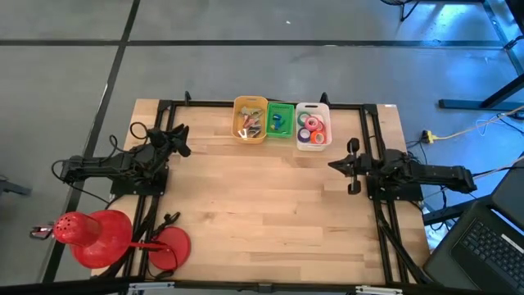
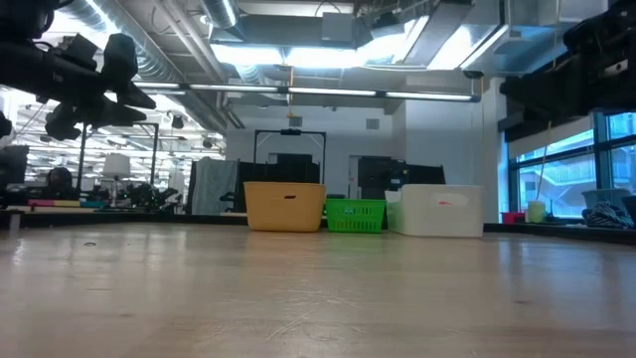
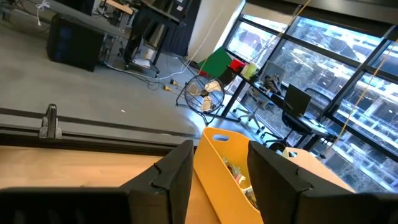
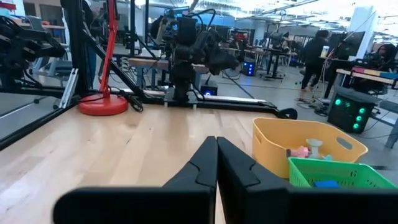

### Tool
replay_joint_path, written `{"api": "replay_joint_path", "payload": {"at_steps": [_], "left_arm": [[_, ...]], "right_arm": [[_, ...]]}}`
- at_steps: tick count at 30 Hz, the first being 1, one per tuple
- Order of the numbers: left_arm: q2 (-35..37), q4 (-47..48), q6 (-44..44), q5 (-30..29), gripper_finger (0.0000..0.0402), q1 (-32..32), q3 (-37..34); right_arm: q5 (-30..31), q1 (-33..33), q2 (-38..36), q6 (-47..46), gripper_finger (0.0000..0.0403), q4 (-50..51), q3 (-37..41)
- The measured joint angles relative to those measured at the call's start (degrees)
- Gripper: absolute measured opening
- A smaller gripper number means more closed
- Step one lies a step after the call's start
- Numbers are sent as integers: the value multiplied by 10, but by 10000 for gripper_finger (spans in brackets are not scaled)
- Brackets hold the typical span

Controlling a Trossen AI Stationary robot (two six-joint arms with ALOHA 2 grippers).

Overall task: Pick and place Stapler, Stapler remover, tape
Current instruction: Return to Home Position

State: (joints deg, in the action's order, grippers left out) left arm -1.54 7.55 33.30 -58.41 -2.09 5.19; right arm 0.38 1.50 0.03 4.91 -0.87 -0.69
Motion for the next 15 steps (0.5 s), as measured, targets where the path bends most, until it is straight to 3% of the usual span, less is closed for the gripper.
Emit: {"api": "replay_joint_path", "payload": {"at_steps": [15], "left_arm": [[0,0,0,0,143,0,0]], "right_arm": [[-15,0,66,-30,5,3,0]]}}
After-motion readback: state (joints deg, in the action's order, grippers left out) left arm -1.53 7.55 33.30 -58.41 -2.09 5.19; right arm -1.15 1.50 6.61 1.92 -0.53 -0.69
